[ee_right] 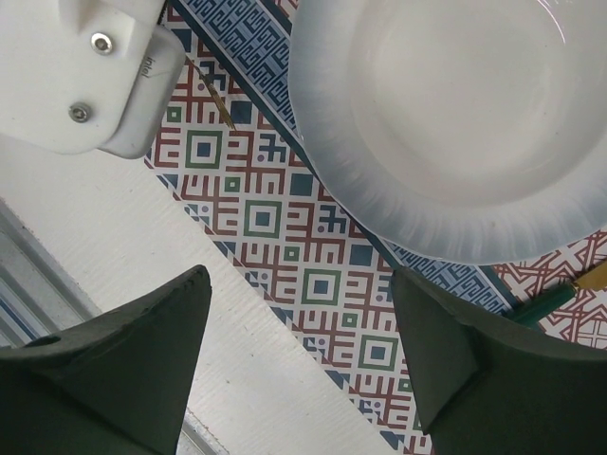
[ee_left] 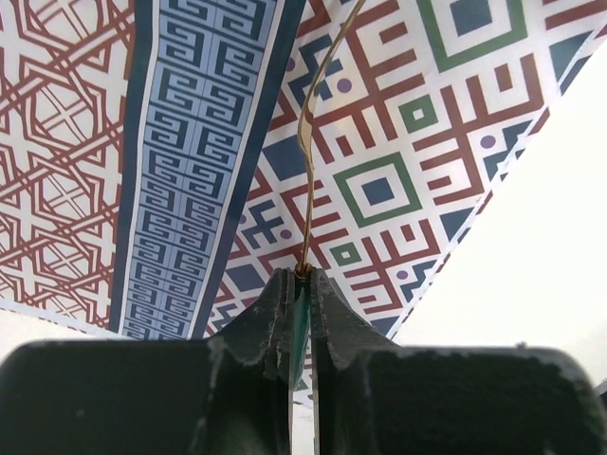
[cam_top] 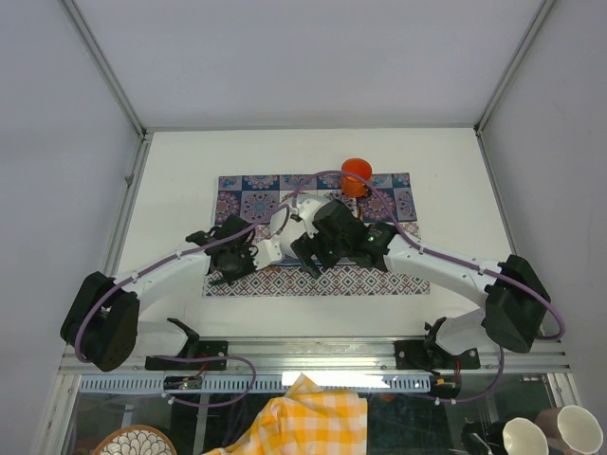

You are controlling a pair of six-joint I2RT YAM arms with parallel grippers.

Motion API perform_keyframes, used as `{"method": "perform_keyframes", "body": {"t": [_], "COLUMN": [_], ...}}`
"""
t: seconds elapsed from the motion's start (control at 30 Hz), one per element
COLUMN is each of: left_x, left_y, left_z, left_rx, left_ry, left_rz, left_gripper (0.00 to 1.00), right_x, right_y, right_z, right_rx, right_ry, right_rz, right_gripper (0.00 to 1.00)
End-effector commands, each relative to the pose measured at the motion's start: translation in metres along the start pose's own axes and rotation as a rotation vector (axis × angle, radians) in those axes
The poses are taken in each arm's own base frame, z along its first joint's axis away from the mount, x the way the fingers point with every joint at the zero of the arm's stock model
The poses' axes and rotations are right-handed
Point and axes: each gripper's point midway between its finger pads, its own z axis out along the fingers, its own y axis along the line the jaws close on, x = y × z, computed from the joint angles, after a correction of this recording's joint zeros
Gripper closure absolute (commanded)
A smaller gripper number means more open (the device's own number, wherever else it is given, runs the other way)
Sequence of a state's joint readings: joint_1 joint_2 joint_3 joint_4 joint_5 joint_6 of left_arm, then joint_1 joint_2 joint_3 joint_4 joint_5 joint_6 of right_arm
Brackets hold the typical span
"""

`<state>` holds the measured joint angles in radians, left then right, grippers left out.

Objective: Set the dinner table for one person
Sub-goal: Move the fork onto the napkin.

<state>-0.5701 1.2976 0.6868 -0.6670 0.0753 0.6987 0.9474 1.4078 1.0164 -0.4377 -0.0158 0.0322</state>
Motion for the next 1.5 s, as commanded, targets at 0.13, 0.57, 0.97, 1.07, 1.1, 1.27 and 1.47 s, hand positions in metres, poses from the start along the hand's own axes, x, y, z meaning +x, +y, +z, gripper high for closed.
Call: {"method": "perform_keyframes", "body": {"t": [0.13,0.57,0.97,1.07,1.1,1.27,1.47], "left_x": [0.000,-0.024,-0.029,-0.026,-0.025,-0.029,-0.028], "left_y": [0.015,0.060,0.042,0.036,0.034,0.021,0.011], "left_z": [-0.009,-0.010,-0.028,-0.034,-0.035,-0.031,-0.016], "left_rx": [-0.069,-0.153,-0.106,-0.113,-0.112,-0.077,-0.057], "left_ry": [0.057,0.072,-0.025,-0.050,-0.057,-0.121,-0.110], "left_rz": [-0.068,-0.354,-0.317,-0.290,-0.286,-0.264,-0.232], "left_gripper": [1.00,1.00,0.82,0.79,0.78,0.77,0.78], "right_x": [-0.026,-0.026,-0.026,-0.025,-0.026,-0.028,-0.029], "right_y": [0.002,-0.002,-0.001,0.000,0.000,-0.001,-0.005], "right_z": [-0.005,-0.011,-0.007,-0.005,-0.005,-0.005,-0.008], "right_rx": [-0.012,0.005,-0.001,-0.006,-0.008,-0.003,0.007], "right_ry": [-0.095,-0.106,-0.097,-0.091,-0.090,-0.094,-0.100], "right_rz": [0.014,0.015,0.018,0.020,0.020,0.022,0.027], "right_gripper": [0.20,0.20,0.20,0.20,0.20,0.20,0.20]}}
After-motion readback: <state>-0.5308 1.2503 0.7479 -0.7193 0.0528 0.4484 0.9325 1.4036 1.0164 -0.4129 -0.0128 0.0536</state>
